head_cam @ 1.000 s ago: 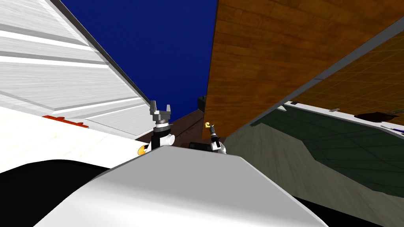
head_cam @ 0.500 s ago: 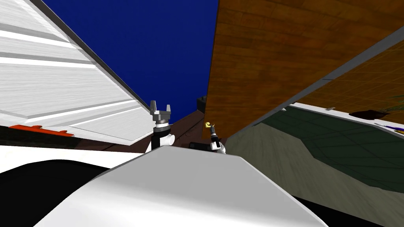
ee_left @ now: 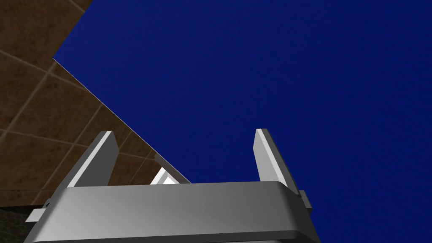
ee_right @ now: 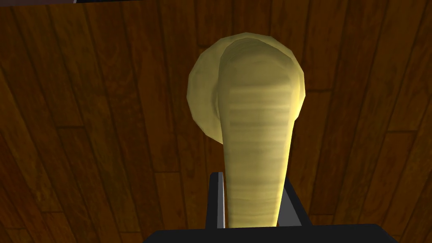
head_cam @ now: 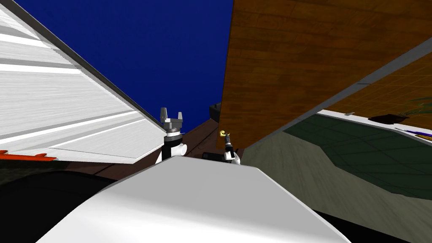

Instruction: Push the door open

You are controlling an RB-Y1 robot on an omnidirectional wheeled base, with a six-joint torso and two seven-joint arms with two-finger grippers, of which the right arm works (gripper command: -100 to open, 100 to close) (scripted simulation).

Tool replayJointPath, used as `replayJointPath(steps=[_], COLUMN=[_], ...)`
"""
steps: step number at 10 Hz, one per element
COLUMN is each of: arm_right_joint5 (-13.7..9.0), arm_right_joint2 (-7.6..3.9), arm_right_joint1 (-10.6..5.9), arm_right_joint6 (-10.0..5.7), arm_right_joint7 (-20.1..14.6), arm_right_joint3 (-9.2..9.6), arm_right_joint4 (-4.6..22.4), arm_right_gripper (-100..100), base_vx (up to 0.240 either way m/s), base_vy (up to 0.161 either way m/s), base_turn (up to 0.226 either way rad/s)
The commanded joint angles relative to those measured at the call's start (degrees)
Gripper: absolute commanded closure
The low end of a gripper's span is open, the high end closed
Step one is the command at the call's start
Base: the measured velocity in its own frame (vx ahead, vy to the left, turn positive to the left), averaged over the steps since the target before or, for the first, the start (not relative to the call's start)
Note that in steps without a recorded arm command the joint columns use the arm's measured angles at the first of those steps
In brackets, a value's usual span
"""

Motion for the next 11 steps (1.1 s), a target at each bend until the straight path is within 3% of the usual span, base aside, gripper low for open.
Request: replayJointPath(steps=[1,3,5,7,9,11], arm_right_joint5=[-0.6,-1.3,-2.0,-2.6,-3.2,-3.9], arm_right_joint2=[-1.33,-2.04,-1.95,-1.11,0.56,-1.53], arm_right_joint1=[-0.53,-0.66,-0.81,-0.94,-1.07,-1.55], arm_right_joint6=[-0.26,-0.26,-0.27,-0.27,-0.27,-0.75], arm_right_joint7=[0.5,0.9,1.3,1.7,2.1,2.3], arm_right_joint3=[-1.39,-2.71,-4.12,-5.40,-6.61,-7.89], arm_right_joint4=[0.6,0.6,0.6,0.6,0.6,1.5], arm_right_gripper=[100,100,100,100,100,100], base_vx=[0.155,0.209,0.192,0.199,0.168,0.105], base_vy=[0.129,0.146,0.145,0.148,0.101,0.041], base_turn=[-0.077,-0.083,-0.068,-0.100,-0.085,-0.036])
